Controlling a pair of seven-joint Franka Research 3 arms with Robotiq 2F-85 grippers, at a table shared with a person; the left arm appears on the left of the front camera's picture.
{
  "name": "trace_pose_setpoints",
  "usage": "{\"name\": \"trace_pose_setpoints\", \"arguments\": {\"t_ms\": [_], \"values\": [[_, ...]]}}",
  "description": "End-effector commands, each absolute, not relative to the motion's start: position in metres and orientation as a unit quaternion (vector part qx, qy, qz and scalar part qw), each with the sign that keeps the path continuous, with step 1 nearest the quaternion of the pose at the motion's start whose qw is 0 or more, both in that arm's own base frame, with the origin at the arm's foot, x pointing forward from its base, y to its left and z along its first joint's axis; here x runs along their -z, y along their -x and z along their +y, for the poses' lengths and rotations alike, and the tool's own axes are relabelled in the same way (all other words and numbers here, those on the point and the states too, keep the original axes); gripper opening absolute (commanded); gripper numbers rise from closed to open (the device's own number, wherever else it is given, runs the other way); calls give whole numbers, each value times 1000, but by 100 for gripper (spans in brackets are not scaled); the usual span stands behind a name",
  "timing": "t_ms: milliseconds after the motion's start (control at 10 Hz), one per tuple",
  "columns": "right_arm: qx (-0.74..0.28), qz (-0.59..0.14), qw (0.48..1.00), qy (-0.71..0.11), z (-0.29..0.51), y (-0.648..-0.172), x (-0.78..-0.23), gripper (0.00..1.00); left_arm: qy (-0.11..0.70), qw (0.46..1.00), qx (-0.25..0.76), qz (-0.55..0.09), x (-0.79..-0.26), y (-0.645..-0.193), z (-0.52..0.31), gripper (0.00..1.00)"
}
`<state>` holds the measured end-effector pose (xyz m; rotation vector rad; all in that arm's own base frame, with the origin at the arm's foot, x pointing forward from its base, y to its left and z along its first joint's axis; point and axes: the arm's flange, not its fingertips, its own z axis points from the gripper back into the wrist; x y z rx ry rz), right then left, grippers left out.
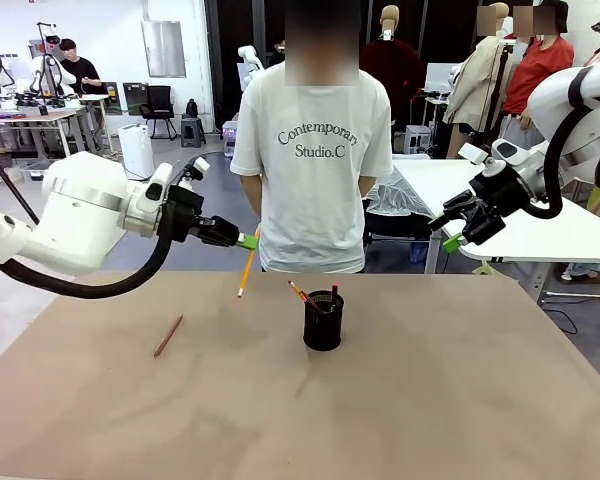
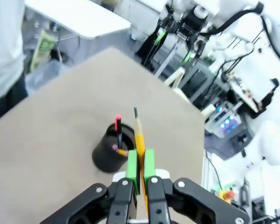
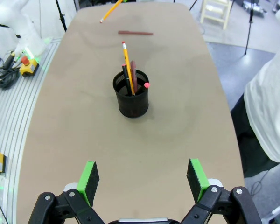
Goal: Place the pens into the pen holder.
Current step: Pick up a writing instrument from the table and place it into the Pen holder.
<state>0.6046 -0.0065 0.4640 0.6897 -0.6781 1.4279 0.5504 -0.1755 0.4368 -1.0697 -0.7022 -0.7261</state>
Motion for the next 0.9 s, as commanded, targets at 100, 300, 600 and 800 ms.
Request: {"name": "trace_pose_setpoints", "arguments": {"t_ms": [100,300,600,800], "values": [[-631,-300,650,-299,-6,-604,-467,100,523,702,314,-368,-436,-526,-178,0],[-631,-300,650,-299,-6,-604,-467,100,512,713,318,-358,-438,-540,-175,0],[-631,-300,650,-299,-6,-604,-467,100,512,713,318,-358,-438,-540,-175,0],[-631,-300,650,-299,-6,-604,-467,100,516,686,356,-369,-438,-543,-184,0]]}}
